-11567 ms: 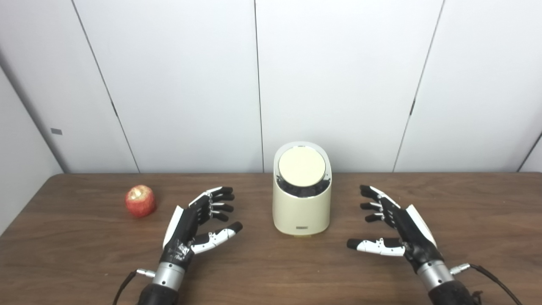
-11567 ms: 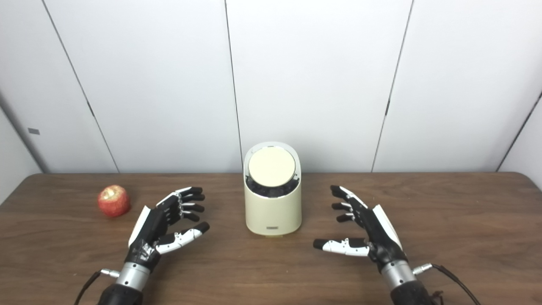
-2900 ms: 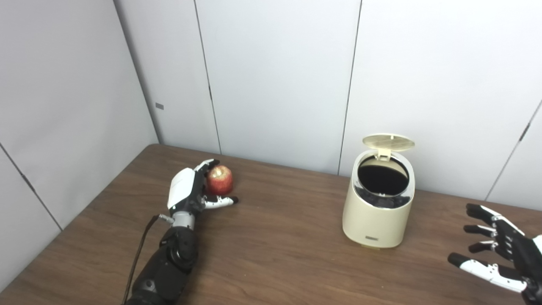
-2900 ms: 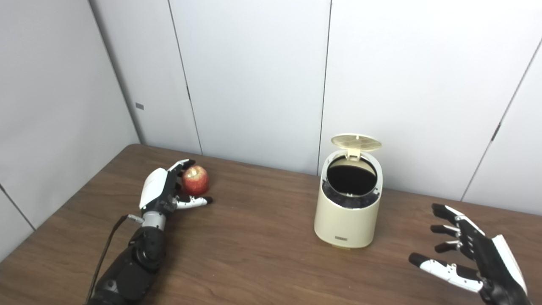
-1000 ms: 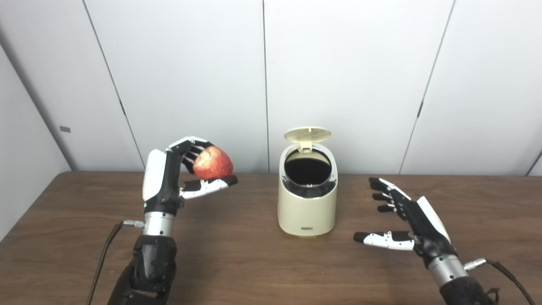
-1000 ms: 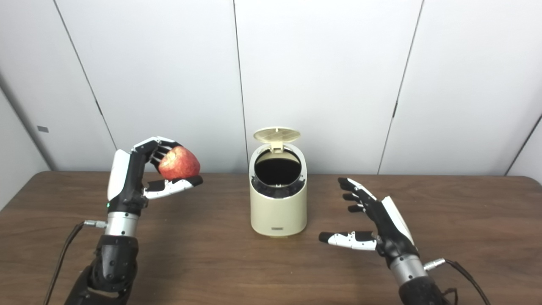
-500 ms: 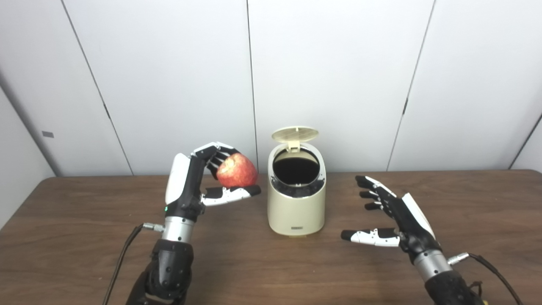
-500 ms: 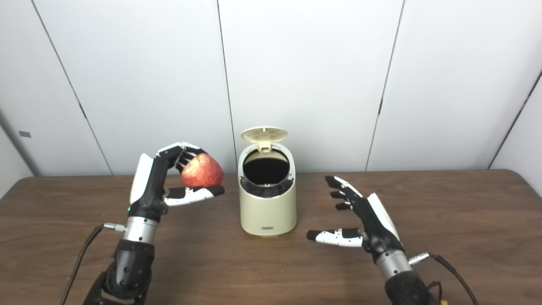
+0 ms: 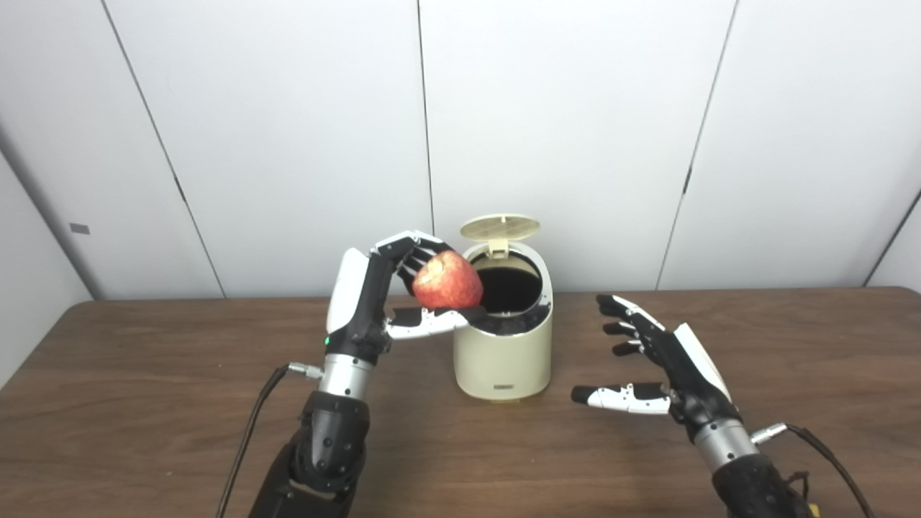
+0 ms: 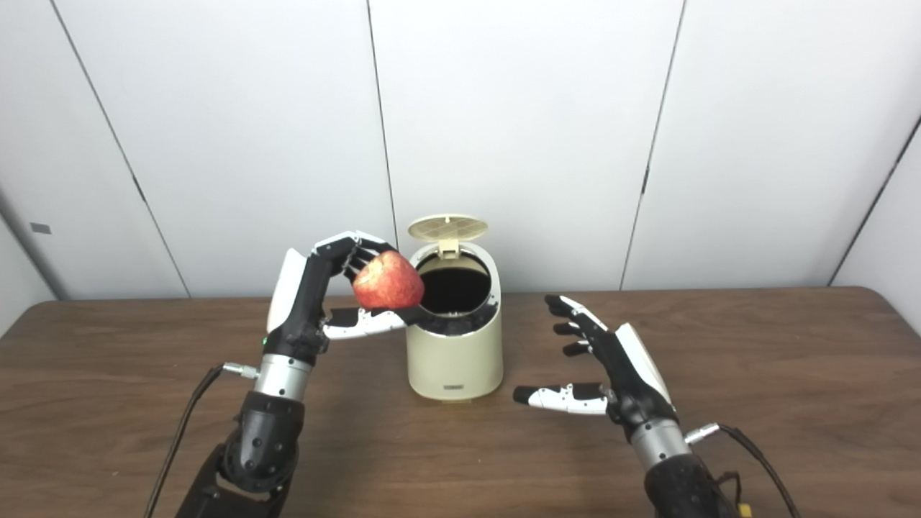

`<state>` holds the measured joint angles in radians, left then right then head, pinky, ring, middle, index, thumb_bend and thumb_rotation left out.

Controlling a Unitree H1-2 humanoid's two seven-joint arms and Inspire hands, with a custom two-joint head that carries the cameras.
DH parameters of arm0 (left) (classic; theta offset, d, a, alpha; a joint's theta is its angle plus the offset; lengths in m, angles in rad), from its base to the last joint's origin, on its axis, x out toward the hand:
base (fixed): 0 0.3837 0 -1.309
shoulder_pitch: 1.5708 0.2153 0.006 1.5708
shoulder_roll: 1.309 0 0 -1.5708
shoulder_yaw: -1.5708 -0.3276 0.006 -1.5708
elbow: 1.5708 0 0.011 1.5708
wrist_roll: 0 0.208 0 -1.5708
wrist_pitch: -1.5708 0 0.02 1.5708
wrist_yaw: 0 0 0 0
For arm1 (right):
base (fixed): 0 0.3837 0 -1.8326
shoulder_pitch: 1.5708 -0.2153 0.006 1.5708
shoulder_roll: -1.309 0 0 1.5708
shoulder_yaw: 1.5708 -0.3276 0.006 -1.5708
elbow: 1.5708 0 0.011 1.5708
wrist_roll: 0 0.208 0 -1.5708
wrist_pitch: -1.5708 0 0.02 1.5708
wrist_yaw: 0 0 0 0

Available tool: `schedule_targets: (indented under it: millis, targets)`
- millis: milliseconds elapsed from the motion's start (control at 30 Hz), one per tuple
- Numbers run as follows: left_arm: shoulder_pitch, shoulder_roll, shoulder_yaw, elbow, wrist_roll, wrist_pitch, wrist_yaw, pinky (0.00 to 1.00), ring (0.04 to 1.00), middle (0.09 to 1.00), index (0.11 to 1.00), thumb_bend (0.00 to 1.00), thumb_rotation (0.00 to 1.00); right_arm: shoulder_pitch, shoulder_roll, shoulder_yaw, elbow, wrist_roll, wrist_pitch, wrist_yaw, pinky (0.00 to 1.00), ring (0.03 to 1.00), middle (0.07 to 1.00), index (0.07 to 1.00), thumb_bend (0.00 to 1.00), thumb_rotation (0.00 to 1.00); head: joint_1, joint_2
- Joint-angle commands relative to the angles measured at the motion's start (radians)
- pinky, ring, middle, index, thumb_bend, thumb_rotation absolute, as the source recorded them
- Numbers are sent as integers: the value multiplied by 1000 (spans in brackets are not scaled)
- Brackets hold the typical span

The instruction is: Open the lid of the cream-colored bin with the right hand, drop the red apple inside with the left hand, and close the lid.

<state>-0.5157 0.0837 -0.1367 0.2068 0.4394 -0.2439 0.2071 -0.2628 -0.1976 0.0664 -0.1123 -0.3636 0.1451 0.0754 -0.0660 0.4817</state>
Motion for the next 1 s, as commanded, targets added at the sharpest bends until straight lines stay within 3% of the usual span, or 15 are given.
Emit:
schedule_targets:
  millis: [0, 433, 600, 767, 967]
  targets:
    - [-64, -10, -2, -4, 11, -37, 18, 290, 431, 481, 493, 506, 0, -39, -2, -5, -22, -1, -16, -18, 700, 807, 868, 862, 754, 229, -1, 1]
    - [-126, -39, -12, 123, 75, -130, 104, 307, 436, 477, 496, 506, 0, -36, 8, -1, -38, -14, 0, -18, 689, 800, 862, 859, 769, 234, -9, 6]
    - [-160, -35, -22, 210, 149, -169, 194, 308, 434, 476, 496, 507, 0, -32, 15, -1, -37, -12, -7, -21, 693, 800, 863, 858, 764, 214, -14, 10]
    - [-194, -18, -53, 302, 254, -204, 332, 294, 424, 475, 496, 507, 0, -27, 22, -2, -43, -13, -3, -23, 703, 805, 862, 854, 766, 207, -21, 14]
    - [-225, -6, -95, 394, 333, -207, 465, 270, 418, 466, 506, 506, 0, -20, 21, -5, -59, -10, 4, -19, 719, 814, 866, 857, 761, 197, -26, 16]
